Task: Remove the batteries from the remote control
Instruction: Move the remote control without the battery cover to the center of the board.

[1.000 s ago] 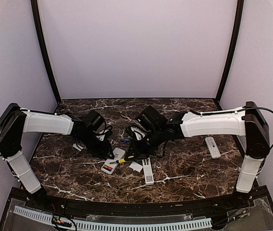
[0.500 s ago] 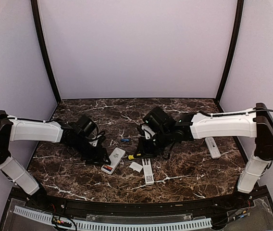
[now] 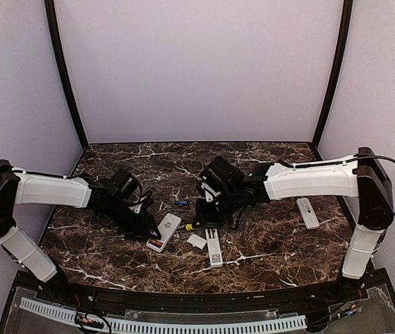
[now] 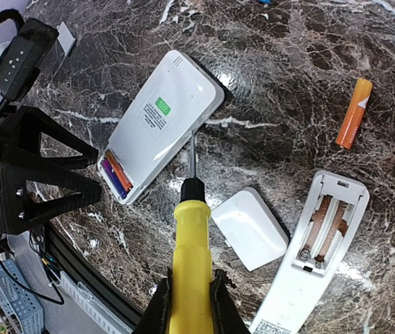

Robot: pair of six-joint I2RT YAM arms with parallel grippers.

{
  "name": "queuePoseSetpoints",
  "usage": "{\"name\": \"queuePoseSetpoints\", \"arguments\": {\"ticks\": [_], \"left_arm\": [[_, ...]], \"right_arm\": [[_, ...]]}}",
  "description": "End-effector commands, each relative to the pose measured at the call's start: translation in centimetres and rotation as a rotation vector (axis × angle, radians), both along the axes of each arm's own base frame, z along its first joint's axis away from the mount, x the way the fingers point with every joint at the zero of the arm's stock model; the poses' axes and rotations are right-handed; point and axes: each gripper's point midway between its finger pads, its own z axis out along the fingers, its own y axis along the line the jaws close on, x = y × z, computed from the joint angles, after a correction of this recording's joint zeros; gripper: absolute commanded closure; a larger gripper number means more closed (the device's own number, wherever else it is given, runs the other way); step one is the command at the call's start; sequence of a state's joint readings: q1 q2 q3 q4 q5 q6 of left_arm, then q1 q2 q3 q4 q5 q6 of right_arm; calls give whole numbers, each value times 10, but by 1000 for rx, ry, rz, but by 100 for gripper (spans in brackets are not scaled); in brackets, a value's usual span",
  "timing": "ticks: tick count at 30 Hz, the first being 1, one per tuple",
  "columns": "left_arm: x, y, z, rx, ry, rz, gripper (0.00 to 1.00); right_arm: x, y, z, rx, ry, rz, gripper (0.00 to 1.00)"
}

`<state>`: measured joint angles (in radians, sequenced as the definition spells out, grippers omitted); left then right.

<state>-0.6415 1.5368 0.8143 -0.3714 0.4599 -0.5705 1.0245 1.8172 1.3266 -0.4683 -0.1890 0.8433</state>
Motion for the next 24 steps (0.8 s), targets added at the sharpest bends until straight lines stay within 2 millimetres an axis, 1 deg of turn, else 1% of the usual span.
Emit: {"name": "queuePoseSetpoints", "arguments": {"ticks": [1, 6, 14, 17, 20, 23, 24], "left_arm": [[-4, 5, -5, 26, 10, -6, 44], [-3, 11, -7, 59, 1, 0, 44], [1, 9, -1, 38, -10, 22, 44], [6, 10, 3, 21, -16, 35, 43], [16, 13, 7, 10, -25, 48, 42], [27, 14, 10, 3, -34, 44, 41], [29, 14, 8, 6, -30, 38, 40]], "right_arm": [[13, 10, 6, 12, -41, 3, 100], [18, 18, 8, 18, -57, 16, 100], [23, 36, 9, 51, -71, 66, 100], [24, 42, 10, 69, -80, 88, 100], [24, 48, 14, 86, -86, 107, 100], [27, 46, 16, 75, -101, 103, 100], [28, 43, 18, 66, -110, 95, 100]]}}
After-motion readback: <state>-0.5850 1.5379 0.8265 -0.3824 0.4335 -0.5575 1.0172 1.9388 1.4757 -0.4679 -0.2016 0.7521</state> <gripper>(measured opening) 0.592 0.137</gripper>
